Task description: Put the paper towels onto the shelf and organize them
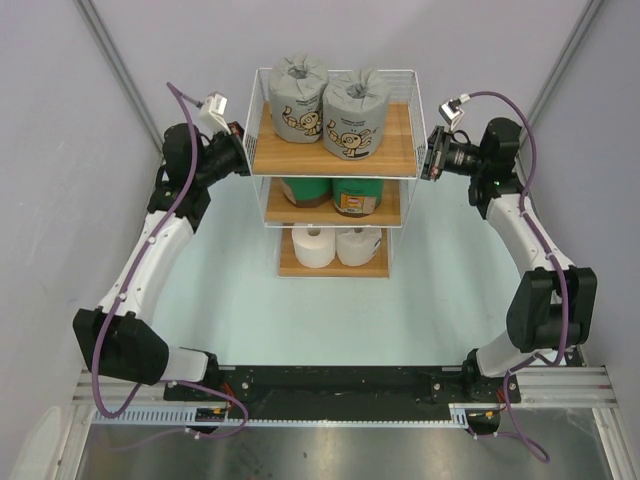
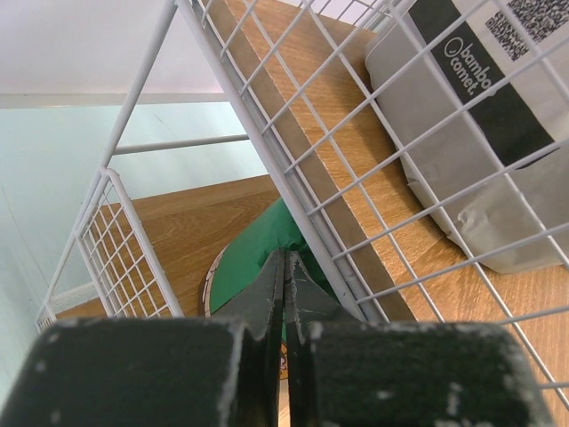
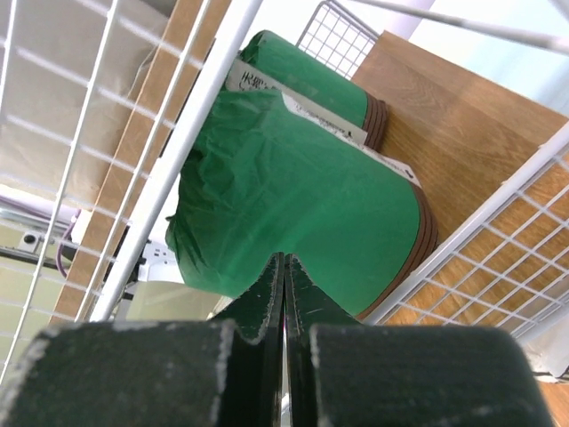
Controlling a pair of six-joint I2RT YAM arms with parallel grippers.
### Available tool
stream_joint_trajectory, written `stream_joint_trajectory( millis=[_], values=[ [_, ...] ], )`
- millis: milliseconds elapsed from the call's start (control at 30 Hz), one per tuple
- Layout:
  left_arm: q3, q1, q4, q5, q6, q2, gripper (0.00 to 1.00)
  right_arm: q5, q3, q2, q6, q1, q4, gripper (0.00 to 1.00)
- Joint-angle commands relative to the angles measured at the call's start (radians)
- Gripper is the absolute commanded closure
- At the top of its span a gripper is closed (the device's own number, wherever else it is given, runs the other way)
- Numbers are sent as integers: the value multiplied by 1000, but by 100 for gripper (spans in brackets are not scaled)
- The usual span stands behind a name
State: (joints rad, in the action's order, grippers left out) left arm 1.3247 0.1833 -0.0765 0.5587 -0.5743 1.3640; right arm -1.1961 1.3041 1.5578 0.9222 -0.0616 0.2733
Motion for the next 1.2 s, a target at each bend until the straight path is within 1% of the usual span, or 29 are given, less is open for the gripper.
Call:
stream_joint_trajectory(
  millis=[0, 233, 533, 700, 1033, 1167],
  values=[
    [-9, 61, -20, 98, 22, -26, 100, -62, 43, -58, -71, -10, -42, 100],
    [1, 61, -23, 99, 22, -17, 100, -106, 43, -97, -198, -43, -203, 100],
    [4, 62, -29, 98, 22, -16, 100, -123, 43, -108, -212, -70, -246, 100],
    [2, 64, -29, 98, 22, -17, 100, -102, 43, -81, -171, -80, -207, 100],
    [-4, 85, -39, 98, 30, -22, 100, -22, 43, -30, -11, -109, -28, 100],
    [-16, 91, -37, 96, 28, -31, 100, 16, 43, -8, 30, -115, 3, 100]
  ],
)
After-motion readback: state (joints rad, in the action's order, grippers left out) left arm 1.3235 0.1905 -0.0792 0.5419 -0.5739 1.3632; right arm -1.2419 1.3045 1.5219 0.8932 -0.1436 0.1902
